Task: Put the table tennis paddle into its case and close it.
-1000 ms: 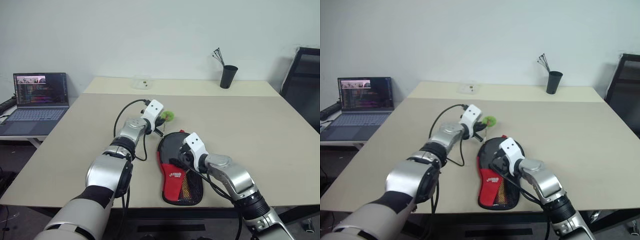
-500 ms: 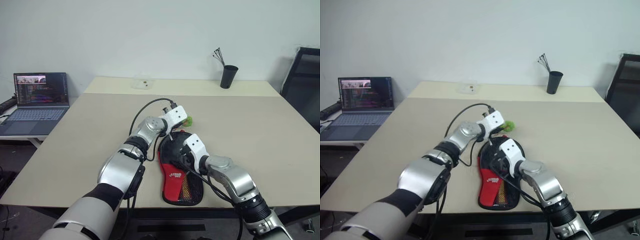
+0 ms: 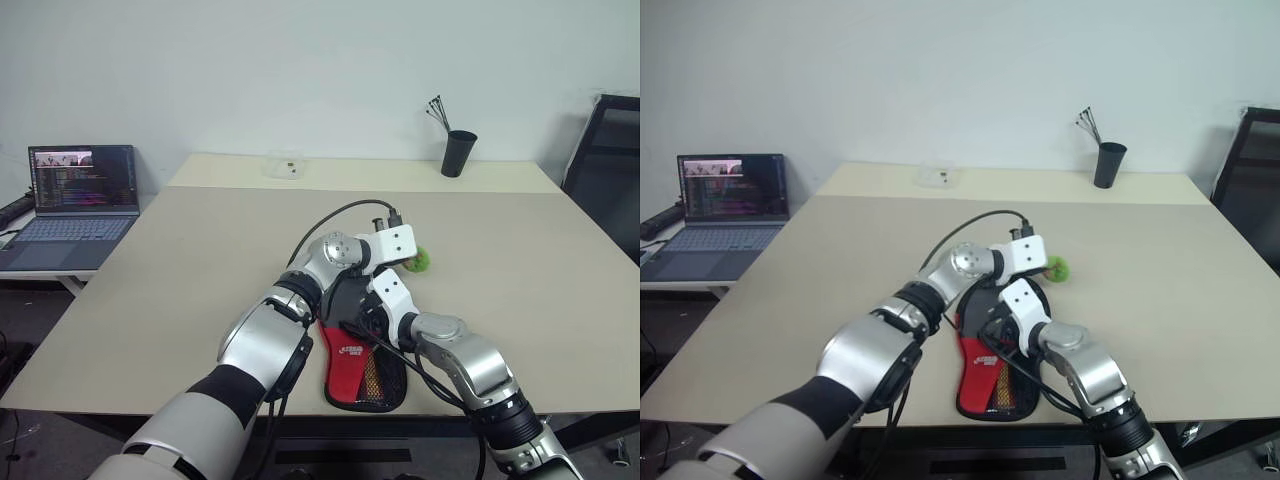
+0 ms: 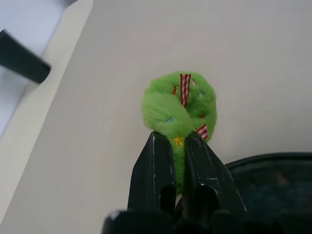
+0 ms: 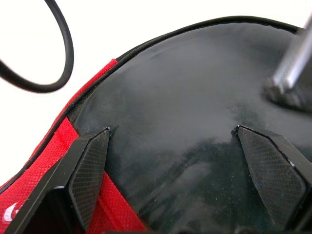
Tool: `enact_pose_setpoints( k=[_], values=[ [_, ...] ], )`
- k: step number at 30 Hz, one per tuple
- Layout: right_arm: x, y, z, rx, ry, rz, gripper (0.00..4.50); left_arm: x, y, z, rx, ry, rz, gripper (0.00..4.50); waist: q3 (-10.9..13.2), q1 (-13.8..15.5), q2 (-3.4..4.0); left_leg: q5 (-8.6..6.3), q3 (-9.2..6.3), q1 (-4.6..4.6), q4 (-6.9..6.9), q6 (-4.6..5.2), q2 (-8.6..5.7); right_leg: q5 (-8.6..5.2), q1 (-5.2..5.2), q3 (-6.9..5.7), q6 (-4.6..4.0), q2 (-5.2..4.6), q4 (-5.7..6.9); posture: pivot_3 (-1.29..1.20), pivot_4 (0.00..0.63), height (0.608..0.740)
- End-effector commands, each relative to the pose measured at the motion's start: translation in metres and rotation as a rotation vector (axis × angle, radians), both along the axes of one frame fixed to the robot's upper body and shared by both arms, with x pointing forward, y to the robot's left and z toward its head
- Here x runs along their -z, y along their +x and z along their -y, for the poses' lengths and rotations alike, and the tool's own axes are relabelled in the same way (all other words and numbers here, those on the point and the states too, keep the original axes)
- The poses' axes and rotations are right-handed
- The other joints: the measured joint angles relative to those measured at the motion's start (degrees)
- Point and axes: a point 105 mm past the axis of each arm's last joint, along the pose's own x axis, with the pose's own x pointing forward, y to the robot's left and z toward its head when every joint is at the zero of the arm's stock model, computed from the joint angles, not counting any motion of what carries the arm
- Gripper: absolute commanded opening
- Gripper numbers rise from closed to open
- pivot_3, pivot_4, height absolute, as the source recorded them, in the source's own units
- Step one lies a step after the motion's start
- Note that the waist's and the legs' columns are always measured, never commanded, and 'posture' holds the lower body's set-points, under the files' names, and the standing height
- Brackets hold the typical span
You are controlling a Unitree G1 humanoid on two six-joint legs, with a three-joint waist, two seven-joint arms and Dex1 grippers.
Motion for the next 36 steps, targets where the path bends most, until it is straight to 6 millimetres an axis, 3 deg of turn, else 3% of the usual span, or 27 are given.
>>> enact_pose_setpoints(
  k=[1, 7, 15, 20, 25, 30, 34, 36],
  values=[
    [0.042, -0.013, 0.003, 0.007, -0.062, -0.169, 4.50, -0.024, -0.014, 0.026, 0.125, -0.043, 0.076, 0.01, 0.0, 0.0, 0.00, 0.00, -0.01, 0.00, 0.00, 0.00, 0.00, 0.00, 0.00, 0.00, 0.00, 0.00, 0.00, 0.00, 0.150, 0.740],
    [0.041, -0.011, 0.003, 0.009, -0.062, -0.163, 4.50, -0.006, -0.019, 0.018, 0.151, -0.006, -0.061, 0.01, -0.1, 0.0, 0.05, 0.00, 0.00, 0.01, 0.00, 0.00, 0.00, -0.01, 0.00, 0.00, 0.01, 0.01, 0.01, 0.00, 0.150, 0.740],
    [0.037, -0.006, 0.000, 0.008, -0.058, -0.151, 4.50, -0.001, -0.021, 0.011, 0.167, -0.005, -0.101, 2.72, -0.3, -0.2, 0.15, 0.00, 0.00, 0.03, 0.00, 0.00, 0.01, -0.01, 0.01, 0.01, 0.01, 0.02, 0.02, 0.00, 0.150, 0.740],
    [0.026, -0.001, -0.004, 0.016, -0.025, -0.128, 4.50, -0.020, -0.018, 0.003, 0.188, -0.079, -0.056, 4.45, -0.4, -0.5, 0.19, 0.00, 0.00, 0.05, 0.00, 0.01, 0.06, -0.01, 0.01, 0.03, 0.01, 0.05, 0.06, 0.00, 0.150, 0.740],
    [0.017, -0.001, -0.003, 0.026, -0.001, -0.125, 4.50, -0.030, -0.006, -0.032, 0.131, -0.096, -0.041, 4.45, -0.4, -0.9, 0.20, 0.00, 0.00, 0.08, 0.00, 0.01, 0.09, -0.01, 0.00, 0.04, 0.01, 0.09, 0.11, 0.00, 0.150, 0.740],
    [-0.010, -0.008, -0.003, 0.004, 0.064, -0.094, 4.50, -0.041, 0.007, -0.066, 0.033, -0.209, -0.102, 4.45, -0.4, -1.1, 0.20, 0.00, 0.00, 0.04, 0.00, 0.01, 0.09, 0.01, -0.04, 0.03, -0.02, 0.09, 0.12, 0.00, 0.150, 0.740],
    [-0.035, -0.022, 0.003, -0.033, 0.110, -0.073, 4.50, -0.033, 0.007, -0.088, 0.005, -0.250, -0.202, 4.45, -0.4, -0.9, 0.20, 0.00, -0.02, 0.00, 0.00, 0.01, 0.06, 0.02, -0.05, 0.02, -0.04, 0.06, 0.06, 0.00, 0.150, 0.740],
    [-0.056, -0.033, 0.010, -0.062, 0.162, -0.068, 4.50, -0.015, 0.002, -0.101, 0.004, -0.252, -0.287, 4.45, -0.4, -0.6, 0.21, 0.00, -0.03, -0.04, -0.01, 0.01, 0.06, 0.07, -0.08, 0.00, -0.12, 0.04, 0.04, 0.00, 0.150, 0.740]
  ],
)
